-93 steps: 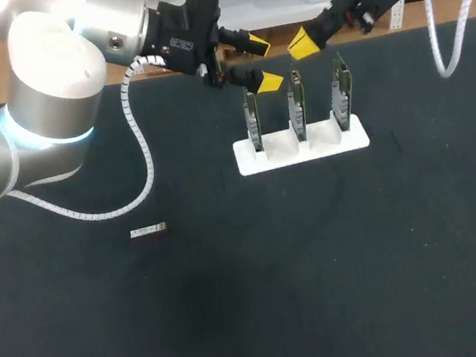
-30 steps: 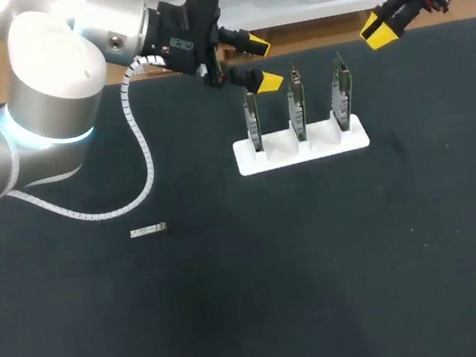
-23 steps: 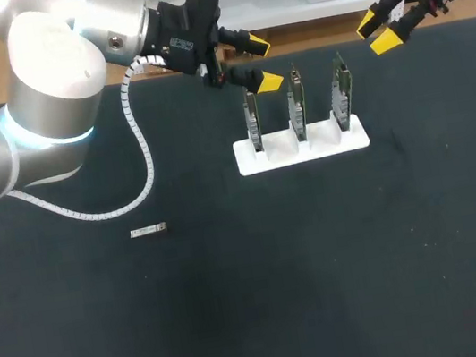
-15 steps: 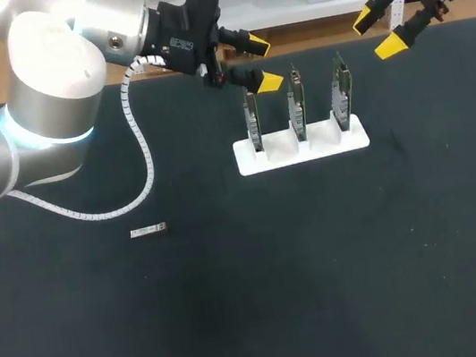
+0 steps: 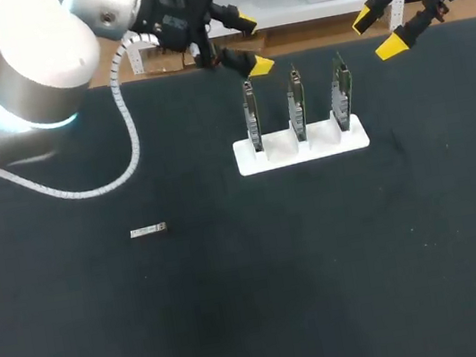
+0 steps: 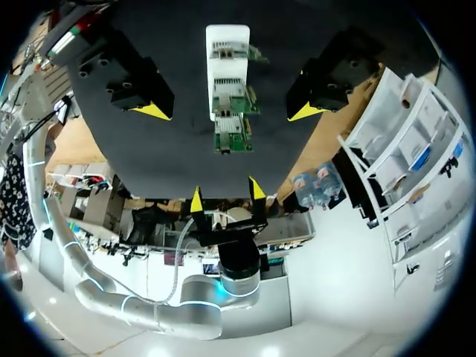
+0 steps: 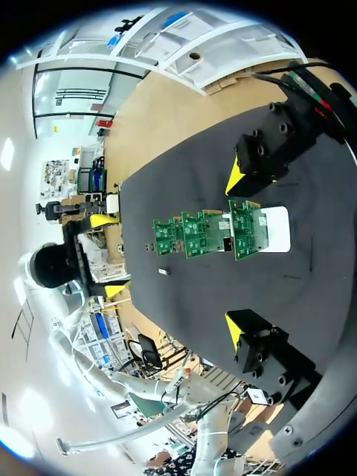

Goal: Pick up the optical module with the left hand, and insert it into the network port with the right hand.

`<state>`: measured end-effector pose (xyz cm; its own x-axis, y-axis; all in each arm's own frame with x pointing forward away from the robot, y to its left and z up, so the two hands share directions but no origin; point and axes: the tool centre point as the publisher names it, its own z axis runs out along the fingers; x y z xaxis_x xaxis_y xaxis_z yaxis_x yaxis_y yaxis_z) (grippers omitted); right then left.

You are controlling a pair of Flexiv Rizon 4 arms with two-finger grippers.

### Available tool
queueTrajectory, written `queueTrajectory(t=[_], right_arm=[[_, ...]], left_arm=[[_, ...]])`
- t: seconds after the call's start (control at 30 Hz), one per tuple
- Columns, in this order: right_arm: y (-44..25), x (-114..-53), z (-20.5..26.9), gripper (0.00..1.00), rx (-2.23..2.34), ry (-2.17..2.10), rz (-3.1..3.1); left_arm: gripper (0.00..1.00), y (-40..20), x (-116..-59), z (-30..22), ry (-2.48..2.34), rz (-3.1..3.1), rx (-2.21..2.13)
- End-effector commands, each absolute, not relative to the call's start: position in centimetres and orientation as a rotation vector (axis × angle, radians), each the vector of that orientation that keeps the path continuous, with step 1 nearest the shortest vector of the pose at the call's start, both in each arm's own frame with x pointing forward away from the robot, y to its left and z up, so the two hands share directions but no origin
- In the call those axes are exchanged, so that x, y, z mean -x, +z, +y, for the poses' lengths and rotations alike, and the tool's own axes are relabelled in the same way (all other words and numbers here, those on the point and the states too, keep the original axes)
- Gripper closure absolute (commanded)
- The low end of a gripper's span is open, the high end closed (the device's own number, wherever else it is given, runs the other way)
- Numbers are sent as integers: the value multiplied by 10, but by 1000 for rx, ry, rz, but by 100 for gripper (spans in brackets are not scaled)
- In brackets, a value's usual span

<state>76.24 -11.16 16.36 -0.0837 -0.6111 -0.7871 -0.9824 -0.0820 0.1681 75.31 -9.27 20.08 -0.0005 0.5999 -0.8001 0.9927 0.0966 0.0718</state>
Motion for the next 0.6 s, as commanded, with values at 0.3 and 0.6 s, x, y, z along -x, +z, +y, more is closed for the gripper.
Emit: queueTrajectory(t=[0.3, 0.6], right_arm=[[164, -760, -111, 0, 1719, 1026, 1723], [164, -760, -111, 0, 1719, 1026, 1723]], left_arm=[[0, 202, -681, -52, -272, 2038, -1612], [0, 179, -649, -10, -159, 2221, -1634]])
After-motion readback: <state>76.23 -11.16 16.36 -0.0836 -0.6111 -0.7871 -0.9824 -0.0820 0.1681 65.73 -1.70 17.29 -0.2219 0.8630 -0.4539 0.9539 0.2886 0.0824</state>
